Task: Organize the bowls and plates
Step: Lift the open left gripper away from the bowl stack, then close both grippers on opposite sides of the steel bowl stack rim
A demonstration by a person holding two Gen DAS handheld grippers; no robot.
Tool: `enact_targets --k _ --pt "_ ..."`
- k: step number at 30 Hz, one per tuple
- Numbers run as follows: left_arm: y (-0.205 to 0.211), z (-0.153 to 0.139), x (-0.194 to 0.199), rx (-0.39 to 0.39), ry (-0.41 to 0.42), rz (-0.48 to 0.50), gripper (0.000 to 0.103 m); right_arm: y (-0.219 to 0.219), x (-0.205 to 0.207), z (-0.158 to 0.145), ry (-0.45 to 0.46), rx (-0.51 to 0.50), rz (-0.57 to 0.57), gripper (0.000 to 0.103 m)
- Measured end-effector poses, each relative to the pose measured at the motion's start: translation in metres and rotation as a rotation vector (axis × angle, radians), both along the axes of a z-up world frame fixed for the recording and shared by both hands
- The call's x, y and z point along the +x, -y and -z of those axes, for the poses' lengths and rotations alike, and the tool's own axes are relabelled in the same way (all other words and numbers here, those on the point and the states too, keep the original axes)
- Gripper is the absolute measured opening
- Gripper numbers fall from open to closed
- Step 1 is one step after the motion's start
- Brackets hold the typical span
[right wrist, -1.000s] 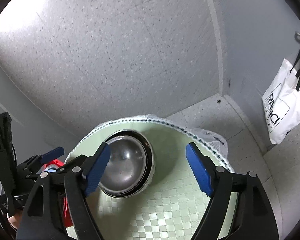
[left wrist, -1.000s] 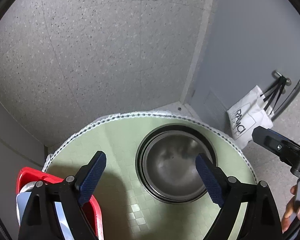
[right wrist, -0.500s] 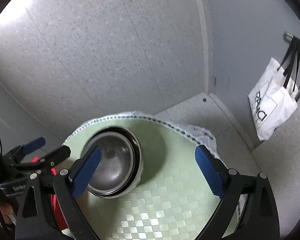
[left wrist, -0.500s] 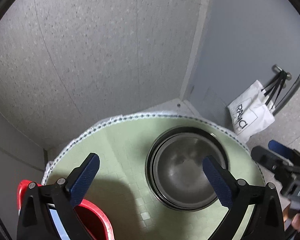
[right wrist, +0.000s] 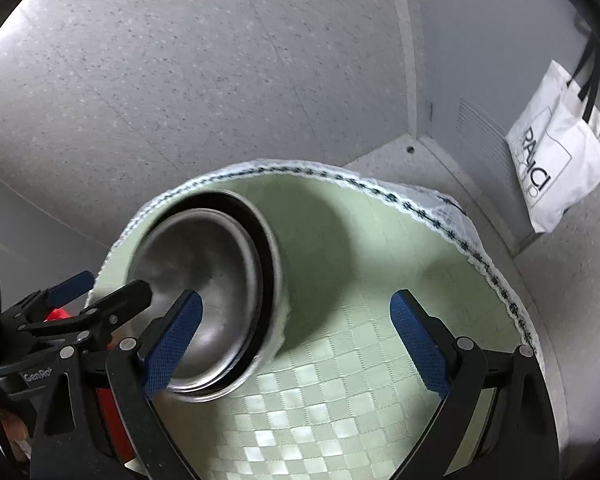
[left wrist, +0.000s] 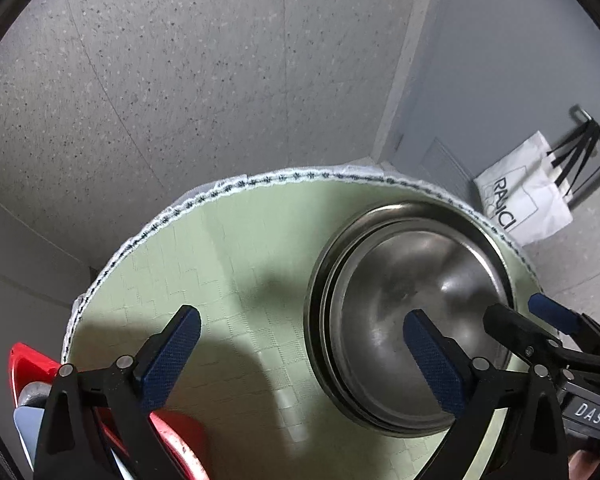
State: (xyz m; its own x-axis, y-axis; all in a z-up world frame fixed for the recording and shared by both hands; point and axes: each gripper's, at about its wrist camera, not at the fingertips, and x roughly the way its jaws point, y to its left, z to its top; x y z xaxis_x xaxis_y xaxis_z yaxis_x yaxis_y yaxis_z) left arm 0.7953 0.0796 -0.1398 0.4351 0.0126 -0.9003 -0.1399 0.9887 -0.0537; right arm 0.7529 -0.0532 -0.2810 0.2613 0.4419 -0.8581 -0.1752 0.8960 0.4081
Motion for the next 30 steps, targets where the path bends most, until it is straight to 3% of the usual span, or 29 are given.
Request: enact_targets --k 2,4,9,10,13,14,22,30 --pt "0.001 0.007 0.003 -0.012 -0.015 0.007 0.088 -0.001 0.000 0.007 -0.013 -0.009 0.000 0.096" --pt "0.005 0.013 0.006 -0.030 -0.038 0.026 0.073 -0.003 -0.001 0.013 -0.030 -0.007 -0.006 0.095" --pt "0.012 0.024 0.013 -0.049 -0.059 0.057 0.047 -0.007 -0.004 0.024 -0.067 0.027 -0.023 0.080" --pt "0.012 0.025 0.014 -0.070 -0.059 0.060 0.036 -0.007 -0.005 0.024 -0.071 0.045 -0.029 0.077" --pt "0.012 0.024 0.012 -0.070 -0.047 0.060 0.032 -0.012 -0.008 0.017 -0.057 0.084 -0.059 0.052" --pt "0.012 0.023 0.011 -0.061 -0.041 0.057 0.032 -0.014 -0.009 0.014 -0.051 0.089 -0.071 0.040" --pt "0.016 0.013 -0.011 -0.079 -0.010 0.045 0.027 -0.004 -0.025 0.001 -0.018 0.072 -0.049 0.036" --pt "0.027 -0.020 -0.055 -0.109 0.066 0.104 0.027 0.015 -0.057 -0.034 0.050 0.054 0.006 0.034"
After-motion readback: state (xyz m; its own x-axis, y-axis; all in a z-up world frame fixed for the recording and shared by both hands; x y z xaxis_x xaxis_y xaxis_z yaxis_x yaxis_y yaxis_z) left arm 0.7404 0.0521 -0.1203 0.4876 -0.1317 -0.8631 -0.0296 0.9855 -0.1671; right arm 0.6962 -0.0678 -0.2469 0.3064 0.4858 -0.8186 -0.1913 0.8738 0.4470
